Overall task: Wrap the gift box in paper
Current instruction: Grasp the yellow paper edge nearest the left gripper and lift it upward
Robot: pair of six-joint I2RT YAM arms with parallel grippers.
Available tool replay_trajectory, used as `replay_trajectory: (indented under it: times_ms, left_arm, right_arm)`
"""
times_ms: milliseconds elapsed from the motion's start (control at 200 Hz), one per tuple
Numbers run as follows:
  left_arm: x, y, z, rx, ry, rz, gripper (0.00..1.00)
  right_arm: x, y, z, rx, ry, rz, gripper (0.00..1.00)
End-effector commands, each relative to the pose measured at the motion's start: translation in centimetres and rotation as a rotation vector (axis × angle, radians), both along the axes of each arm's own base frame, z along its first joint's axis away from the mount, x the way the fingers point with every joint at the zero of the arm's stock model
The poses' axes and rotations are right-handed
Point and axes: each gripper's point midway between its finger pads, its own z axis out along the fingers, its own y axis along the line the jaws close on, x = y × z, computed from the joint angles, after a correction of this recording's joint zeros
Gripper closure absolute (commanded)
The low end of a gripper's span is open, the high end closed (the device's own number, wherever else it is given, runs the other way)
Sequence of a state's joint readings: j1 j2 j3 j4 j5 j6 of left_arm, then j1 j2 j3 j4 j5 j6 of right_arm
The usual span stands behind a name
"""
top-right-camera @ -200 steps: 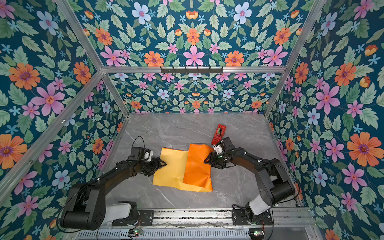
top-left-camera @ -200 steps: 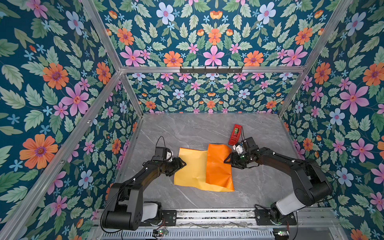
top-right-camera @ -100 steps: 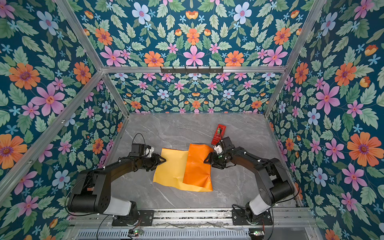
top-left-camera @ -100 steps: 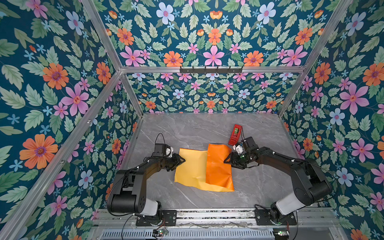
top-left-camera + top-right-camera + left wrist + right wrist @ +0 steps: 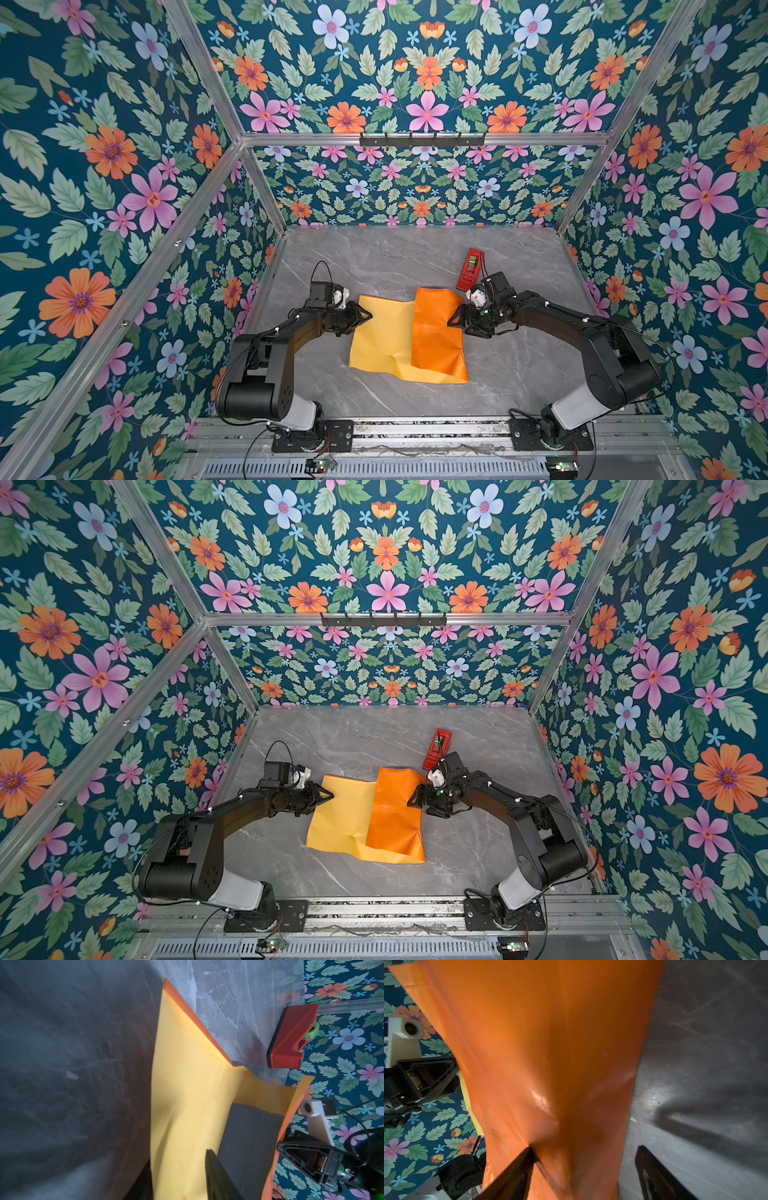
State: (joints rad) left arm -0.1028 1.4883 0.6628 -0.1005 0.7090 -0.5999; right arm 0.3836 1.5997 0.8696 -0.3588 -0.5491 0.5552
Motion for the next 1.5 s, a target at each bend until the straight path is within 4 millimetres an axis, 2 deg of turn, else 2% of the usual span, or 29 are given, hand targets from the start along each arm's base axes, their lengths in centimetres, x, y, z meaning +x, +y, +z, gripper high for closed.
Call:
replay_trajectory:
  times_ms: [0, 225, 240, 375, 700, 940, 1270, 1495]
  left_arm:
    - [-0.1, -0.2, 0.1, -0.013, -0.003, -0.019, 0.64]
    - [-0.2, -0.3, 0.0, -0.021, -0.002, -0.023, 0.68]
    - [-0.1, -0.4, 0.0, -0.021, -0.004, -0.023, 0.69]
    - [-0.1, -0.4, 0.2, -0.021, -0.006, -0.023, 0.7]
    - [0.0, -0.2, 0.2, -0.005, -0.007, -0.025, 0.73]
    - [0.1, -0.2, 0.5, 0.001, -0.017, -0.032, 0.75]
    - [-0.1, 0.0, 1.4, 0.031, -0.045, -0.069, 0.9]
    - [0.2, -0.5, 3.7, 0.058, -0.13, -0.113, 1.0]
  right_arm:
    - [-1.9, -3.3, -3.1, -0.203, 0.077, -0.017, 0.23]
    - [-1.9, -2.4, -3.2, -0.126, 0.086, 0.019, 0.23]
    - [-2.1, -2.4, -4.1, -0.127, 0.117, 0.02, 0.23]
    - [-2.0, -2.5, -4.3, -0.078, 0.124, 0.012, 0.23]
    - [-2.1, -3.0, -4.6, -0.105, 0.118, 0.019, 0.24]
    - [-1.9, -4.1, -4.8, -0.169, 0.105, 0.0, 0.24]
    - [-2.0, -4.4, -4.8, -0.185, 0.105, 0.002, 0.24]
    - [-2.0, -4.4, -4.5, -0.191, 0.105, -0.001, 0.22]
